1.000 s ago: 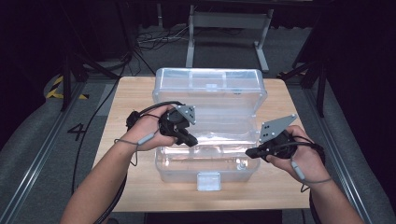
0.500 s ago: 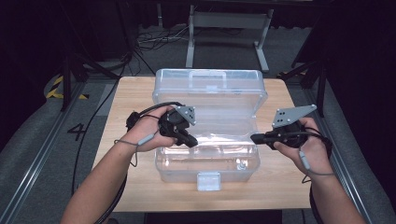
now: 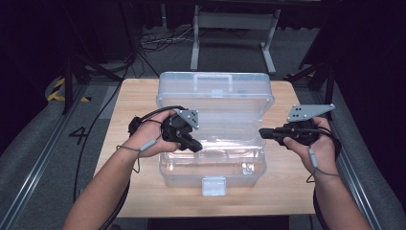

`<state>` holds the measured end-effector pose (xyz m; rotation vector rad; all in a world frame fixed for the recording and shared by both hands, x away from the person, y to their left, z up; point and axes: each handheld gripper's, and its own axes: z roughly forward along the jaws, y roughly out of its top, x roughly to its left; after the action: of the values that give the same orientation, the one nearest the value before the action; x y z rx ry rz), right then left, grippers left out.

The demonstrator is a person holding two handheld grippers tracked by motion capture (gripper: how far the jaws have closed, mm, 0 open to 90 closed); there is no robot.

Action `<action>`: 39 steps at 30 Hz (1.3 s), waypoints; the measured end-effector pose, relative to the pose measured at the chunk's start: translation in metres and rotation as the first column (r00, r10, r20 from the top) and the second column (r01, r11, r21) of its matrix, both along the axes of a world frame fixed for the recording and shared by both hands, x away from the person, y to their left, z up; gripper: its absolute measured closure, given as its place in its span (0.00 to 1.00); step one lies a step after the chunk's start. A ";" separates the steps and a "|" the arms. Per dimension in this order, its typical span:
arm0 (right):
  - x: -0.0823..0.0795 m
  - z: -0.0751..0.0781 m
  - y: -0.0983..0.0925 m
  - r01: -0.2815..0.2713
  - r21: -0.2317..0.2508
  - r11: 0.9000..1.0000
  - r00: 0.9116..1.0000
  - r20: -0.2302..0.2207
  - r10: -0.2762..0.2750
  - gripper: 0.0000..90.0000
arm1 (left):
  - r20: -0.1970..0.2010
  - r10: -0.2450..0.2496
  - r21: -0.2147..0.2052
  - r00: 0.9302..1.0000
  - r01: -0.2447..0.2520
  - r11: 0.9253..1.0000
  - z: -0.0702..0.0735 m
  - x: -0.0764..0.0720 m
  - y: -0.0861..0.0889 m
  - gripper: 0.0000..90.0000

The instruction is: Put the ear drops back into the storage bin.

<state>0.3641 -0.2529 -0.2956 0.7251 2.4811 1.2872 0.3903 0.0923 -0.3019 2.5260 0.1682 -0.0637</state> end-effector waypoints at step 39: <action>0.012 -0.003 -0.017 0.148 0.224 0.963 0.987 0.035 -0.159 1.00 | 0.021 0.042 -0.063 0.999 -0.041 0.997 -0.016 -0.018 0.007 0.96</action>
<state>0.3764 -0.2704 -0.2991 0.9035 2.2134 1.5173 0.3723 0.0991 -0.3174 2.4593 0.2061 -0.0233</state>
